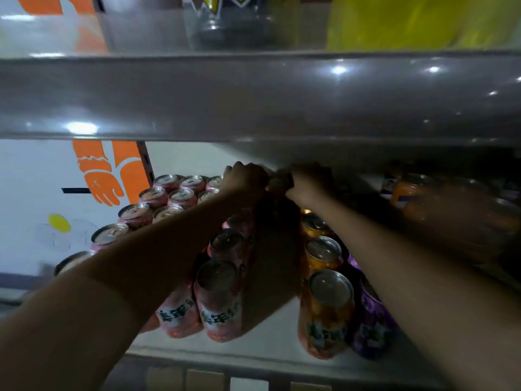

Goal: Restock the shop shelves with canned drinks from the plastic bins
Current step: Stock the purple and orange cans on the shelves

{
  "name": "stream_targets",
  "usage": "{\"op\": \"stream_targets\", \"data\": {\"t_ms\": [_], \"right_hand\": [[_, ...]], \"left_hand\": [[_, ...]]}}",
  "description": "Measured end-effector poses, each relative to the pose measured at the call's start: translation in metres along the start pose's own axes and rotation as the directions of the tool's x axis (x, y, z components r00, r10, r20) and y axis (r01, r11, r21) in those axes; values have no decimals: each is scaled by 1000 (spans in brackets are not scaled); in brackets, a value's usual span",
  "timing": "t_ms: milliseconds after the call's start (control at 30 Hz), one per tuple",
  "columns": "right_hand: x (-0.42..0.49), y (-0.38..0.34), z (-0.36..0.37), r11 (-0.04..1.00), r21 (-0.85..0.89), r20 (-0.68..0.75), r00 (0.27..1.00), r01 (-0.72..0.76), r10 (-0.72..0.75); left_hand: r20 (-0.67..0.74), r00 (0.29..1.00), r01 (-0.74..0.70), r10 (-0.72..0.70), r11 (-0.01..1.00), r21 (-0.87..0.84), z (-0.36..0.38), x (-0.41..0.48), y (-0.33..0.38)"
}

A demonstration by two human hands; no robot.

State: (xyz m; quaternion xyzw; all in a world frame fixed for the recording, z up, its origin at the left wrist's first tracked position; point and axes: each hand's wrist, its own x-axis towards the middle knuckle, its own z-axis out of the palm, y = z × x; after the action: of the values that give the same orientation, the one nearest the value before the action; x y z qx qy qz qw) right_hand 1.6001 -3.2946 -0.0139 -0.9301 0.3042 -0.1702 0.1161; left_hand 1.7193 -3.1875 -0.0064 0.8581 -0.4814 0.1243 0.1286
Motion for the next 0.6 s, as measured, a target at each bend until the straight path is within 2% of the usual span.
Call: {"op": "stream_targets", "data": {"t_ms": [100, 233, 300, 367, 467, 533, 600], "right_hand": [[3, 1, 7, 999, -46, -20, 1000, -14, 13], [6, -3, 8, 985, -171, -21, 1000, -21, 18], [5, -7, 7, 986, -165, -9, 1000, -18, 17], [2, -10, 3, 994, -103, 6, 1000, -20, 21], [-10, -12, -11, 998, 0, -27, 998, -56, 56], [-23, -11, -24, 988, 137, -80, 994, -64, 76], [-47, -14, -40, 931, 355, -79, 990, -85, 120]], "left_hand": [[2, 1000, -6, 5, 998, 65, 6, 0, 3], [4, 1000, -5, 5, 997, 73, 8, 1, 2], [-10, 1000, 2, -1, 998, 58, 7, -2, 3], [-52, 998, 26, -28, 998, -52, 3, -8, 5], [-69, 992, 77, -104, 944, -320, -10, -19, 2], [-33, 987, 125, -156, 882, -455, -20, -29, -4], [-10, 980, 154, -198, 794, -588, -30, -46, -7]]}}
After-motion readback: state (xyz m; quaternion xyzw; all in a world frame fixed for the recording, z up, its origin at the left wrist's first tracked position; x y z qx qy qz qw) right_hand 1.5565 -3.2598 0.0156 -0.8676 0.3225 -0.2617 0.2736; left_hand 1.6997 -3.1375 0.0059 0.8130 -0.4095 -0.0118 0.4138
